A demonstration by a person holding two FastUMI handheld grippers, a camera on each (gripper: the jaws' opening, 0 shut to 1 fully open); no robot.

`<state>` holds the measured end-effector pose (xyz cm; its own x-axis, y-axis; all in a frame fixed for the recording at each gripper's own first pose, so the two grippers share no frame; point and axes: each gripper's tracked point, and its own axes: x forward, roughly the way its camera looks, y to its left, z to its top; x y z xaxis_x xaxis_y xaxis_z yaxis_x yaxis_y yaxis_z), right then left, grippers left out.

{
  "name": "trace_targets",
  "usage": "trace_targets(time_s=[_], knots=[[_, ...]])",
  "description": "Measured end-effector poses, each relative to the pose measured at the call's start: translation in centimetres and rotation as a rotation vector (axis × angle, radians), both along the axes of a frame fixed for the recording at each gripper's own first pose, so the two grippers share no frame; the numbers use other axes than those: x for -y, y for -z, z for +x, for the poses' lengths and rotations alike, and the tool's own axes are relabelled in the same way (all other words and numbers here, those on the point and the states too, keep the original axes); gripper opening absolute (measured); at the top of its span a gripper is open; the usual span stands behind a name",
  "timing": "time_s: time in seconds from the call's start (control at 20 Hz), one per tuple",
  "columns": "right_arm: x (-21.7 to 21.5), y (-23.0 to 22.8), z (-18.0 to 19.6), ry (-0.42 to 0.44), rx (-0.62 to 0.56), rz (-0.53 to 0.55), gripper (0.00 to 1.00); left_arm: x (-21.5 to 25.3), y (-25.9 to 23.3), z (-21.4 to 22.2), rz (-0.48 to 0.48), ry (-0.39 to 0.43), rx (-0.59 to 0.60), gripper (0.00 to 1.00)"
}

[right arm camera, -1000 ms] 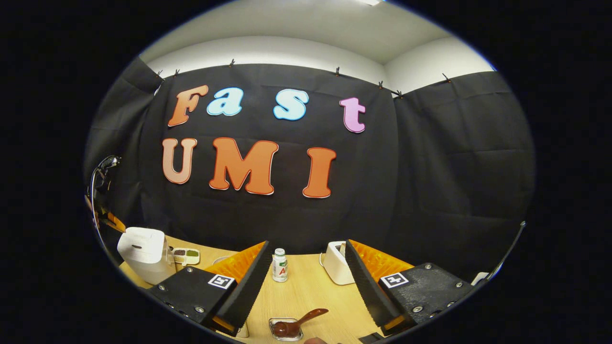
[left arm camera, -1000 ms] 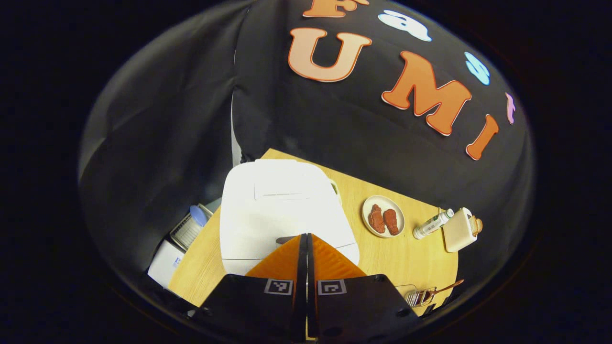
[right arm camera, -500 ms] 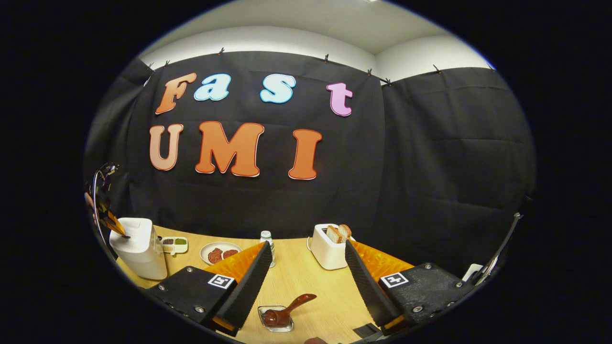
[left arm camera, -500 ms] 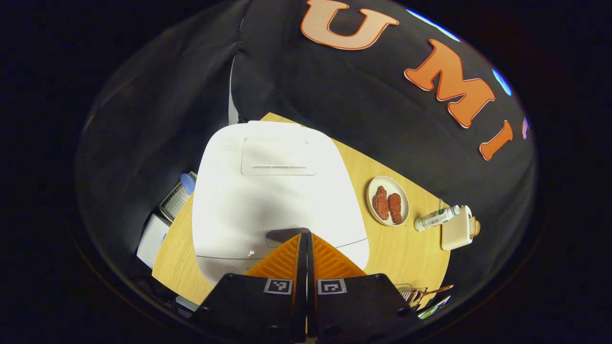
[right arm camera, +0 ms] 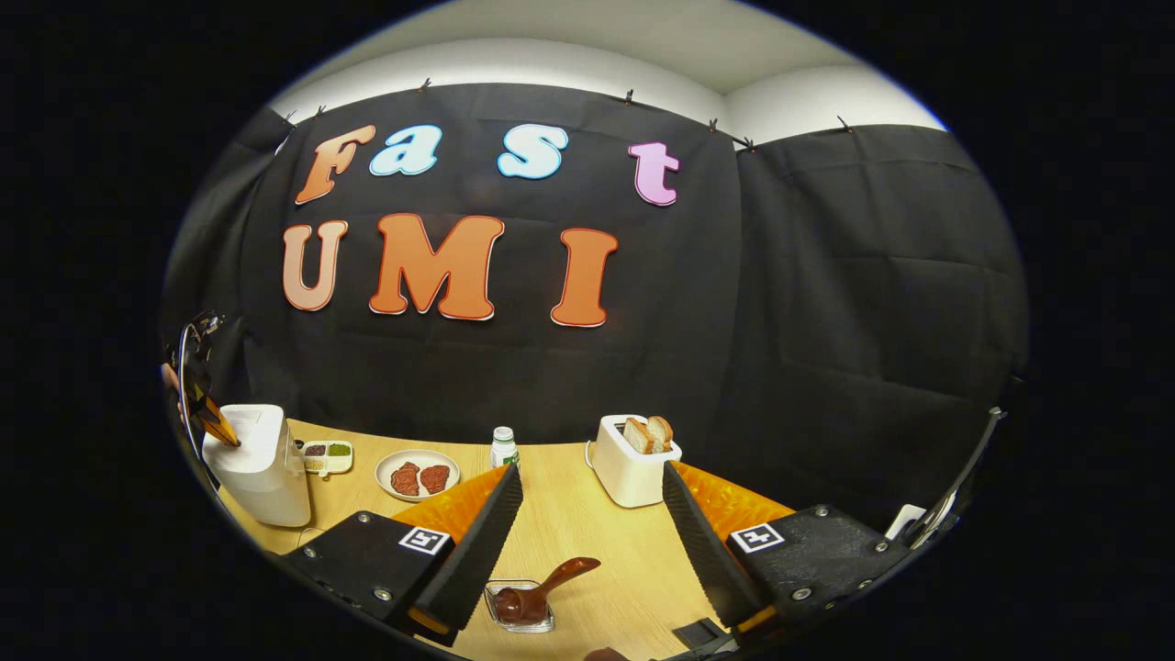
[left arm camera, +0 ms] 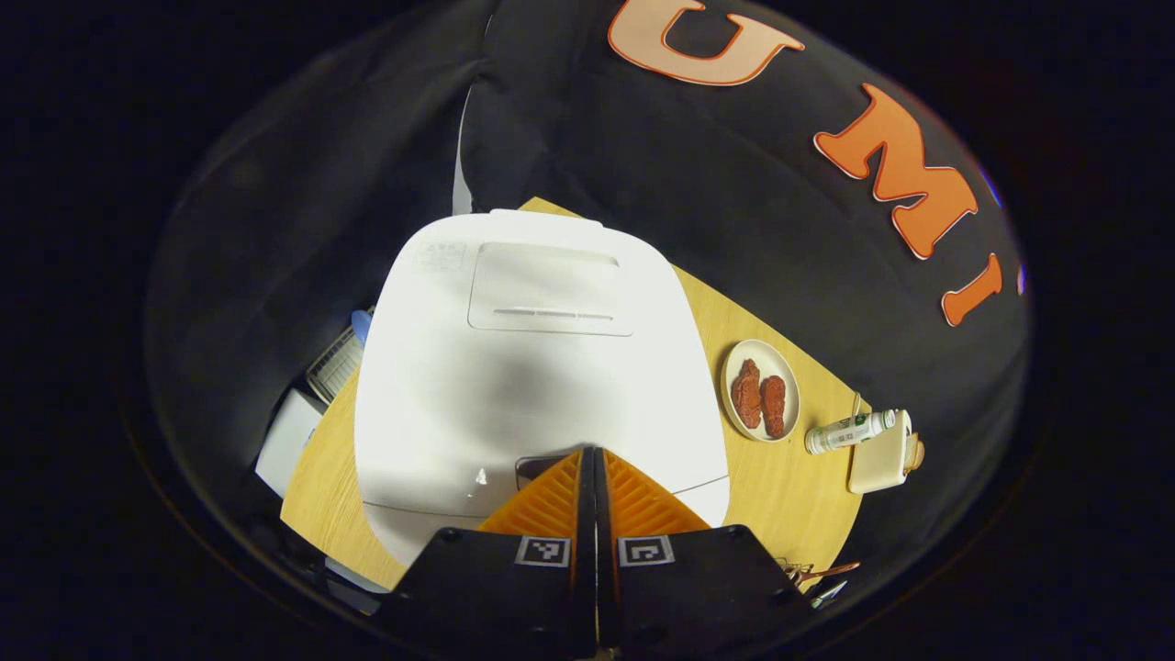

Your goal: Close the left gripper, press the button to open the rice cooker; take a wooden spoon from the chopstick holder with the right hand, scoop a spoonful of rice and pour it into the rice cooker, then put the wooden spoon back into the chopstick holder.

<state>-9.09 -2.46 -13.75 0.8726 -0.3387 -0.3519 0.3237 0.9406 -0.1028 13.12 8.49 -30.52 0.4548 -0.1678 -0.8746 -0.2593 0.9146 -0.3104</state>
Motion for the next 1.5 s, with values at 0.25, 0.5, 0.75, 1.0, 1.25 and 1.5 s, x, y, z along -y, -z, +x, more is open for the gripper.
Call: trace_targets(time_s=[0.25,0.5,0.75,1.0,1.25,1.5], knots=[[-0.2,0.6,0.4,-0.007,0.0,0.015,0.95,0.0,-1.1,0.1,-0.014,-0.003,0.039,0.06],[0.4,1.3,0.3,-0.012,-0.018,0.02,0.96,-1.3,-7.3,1.6,0.123,0.043,0.27,0.06],[0.3,2.1,0.1,-0.023,-0.026,0.052,0.95,-0.1,-13.6,1.6,0.218,0.062,0.455,0.06],[0.2,2.9,0.2,-0.05,-0.039,0.072,0.95,0.1,-17.7,-0.3,0.278,0.05,0.588,0.06],[-0.1,4.5,0.1,-0.089,-0.065,0.106,0.95,-0.9,-21.2,-2.4,0.32,-0.026,0.723,0.06],[-0.4,6.2,0.5,-0.134,-0.097,0.137,0.95,-1.3,-24.6,-4.6,0.386,-0.087,0.833,0.07]])
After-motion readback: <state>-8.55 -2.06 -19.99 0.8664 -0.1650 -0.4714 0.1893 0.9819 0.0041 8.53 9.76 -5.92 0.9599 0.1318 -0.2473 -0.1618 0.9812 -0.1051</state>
